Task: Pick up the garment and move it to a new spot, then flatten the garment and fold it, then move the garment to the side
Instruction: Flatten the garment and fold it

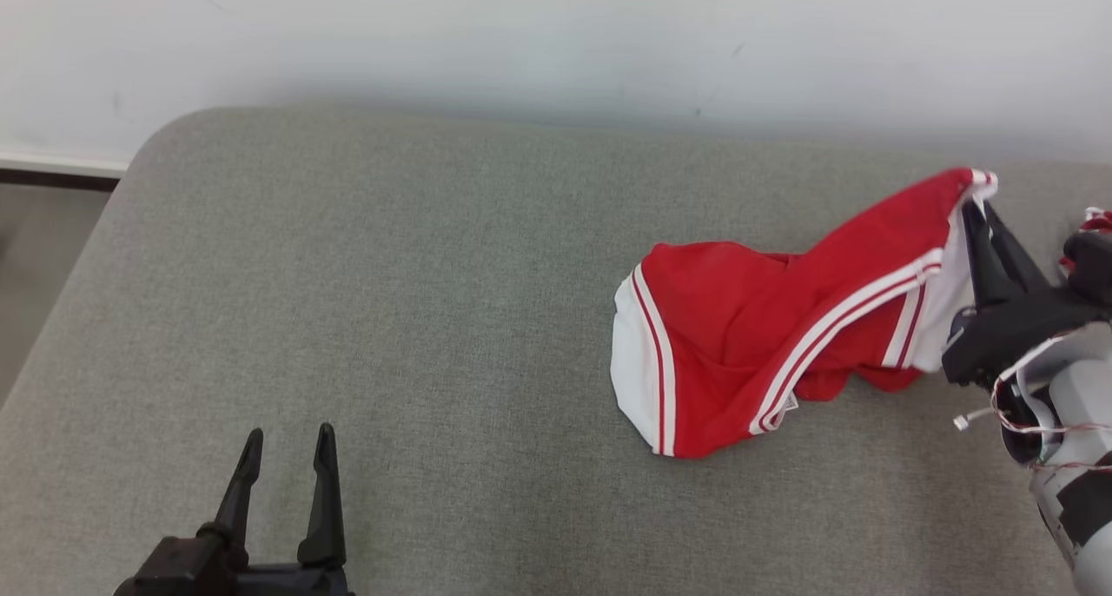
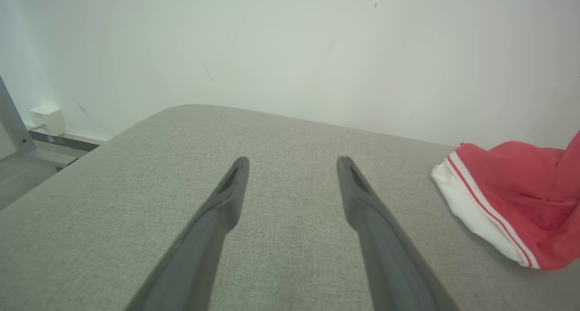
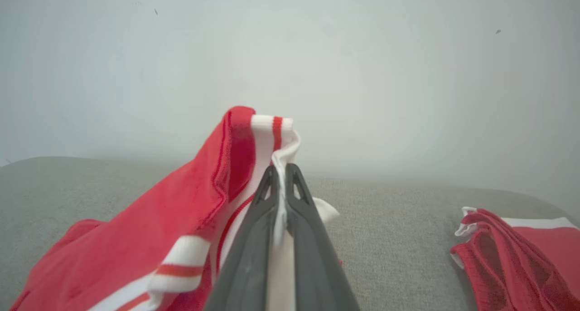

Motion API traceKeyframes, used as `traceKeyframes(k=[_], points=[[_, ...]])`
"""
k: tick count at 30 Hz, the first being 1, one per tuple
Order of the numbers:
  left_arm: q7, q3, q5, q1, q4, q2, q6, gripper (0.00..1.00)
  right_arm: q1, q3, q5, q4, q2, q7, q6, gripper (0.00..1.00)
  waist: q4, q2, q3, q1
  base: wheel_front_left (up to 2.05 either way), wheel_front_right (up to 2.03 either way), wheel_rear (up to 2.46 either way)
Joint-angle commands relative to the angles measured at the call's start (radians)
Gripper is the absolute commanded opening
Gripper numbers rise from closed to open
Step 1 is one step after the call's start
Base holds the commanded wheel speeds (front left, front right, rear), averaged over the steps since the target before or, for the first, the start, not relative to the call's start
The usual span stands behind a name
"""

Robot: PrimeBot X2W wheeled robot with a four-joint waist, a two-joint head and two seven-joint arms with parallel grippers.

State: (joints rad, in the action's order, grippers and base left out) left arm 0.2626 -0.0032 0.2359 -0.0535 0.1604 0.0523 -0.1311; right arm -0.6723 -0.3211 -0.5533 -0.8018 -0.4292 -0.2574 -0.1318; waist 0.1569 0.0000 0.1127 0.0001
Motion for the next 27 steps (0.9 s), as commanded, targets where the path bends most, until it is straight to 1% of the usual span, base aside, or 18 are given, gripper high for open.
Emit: traceKeyframes(k=[1,3,7,12,15,18,22,27], points=[[0.003,0.002,-0.002,0.017,0.003,-0.001,0.001,1.00,-0.012,-0.005,-0.002,0.031,-0.004,-0.008,0.003,0.00,-0.013,0.0000,-0.025,-0.0001,0.00,0.00,0.00],[0.003,0.008,0.000,0.023,0.002,-0.001,0.001,1.00,-0.028,-0.020,0.006,0.077,0.001,-0.007,0.003,0.00,-0.010,0.0000,-0.034,-0.0001,0.00,0.00,0.00],[0.003,0.024,0.000,0.039,0.001,-0.001,0.001,1.00,-0.047,-0.063,0.019,0.167,0.047,0.007,0.003,0.00,0.002,0.0000,-0.052,-0.0001,0.00,0.00,0.00],[0.003,0.041,-0.008,0.047,-0.007,-0.001,0.001,1.00,-0.062,-0.120,0.039,0.259,0.147,0.037,0.003,0.00,0.029,0.0000,-0.065,-0.0001,0.00,0.00,0.00],[0.003,0.048,-0.010,0.049,-0.011,-0.001,0.001,1.00,-0.046,-0.165,0.056,0.293,0.211,0.054,0.003,0.00,0.049,0.0000,-0.063,-0.0001,0.00,0.00,0.00],[0.003,0.054,-0.010,0.048,-0.012,-0.001,0.001,1.00,-0.021,-0.217,0.075,0.299,0.267,0.062,0.003,0.00,0.068,0.0000,-0.057,-0.0001,0.00,0.00,0.00],[0.003,0.052,-0.006,0.042,-0.012,-0.002,0.001,1.00,0.022,-0.275,0.100,0.271,0.327,0.051,0.003,0.00,0.093,0.0000,-0.040,-0.0001,0.00,0.00,0.00],[0.003,0.048,0.004,0.030,-0.007,-0.002,0.001,1.00,0.079,-0.373,0.114,0.206,0.370,0.033,0.003,0.00,0.114,0.0000,-0.019,-0.0001,0.00,0.00,0.00]])
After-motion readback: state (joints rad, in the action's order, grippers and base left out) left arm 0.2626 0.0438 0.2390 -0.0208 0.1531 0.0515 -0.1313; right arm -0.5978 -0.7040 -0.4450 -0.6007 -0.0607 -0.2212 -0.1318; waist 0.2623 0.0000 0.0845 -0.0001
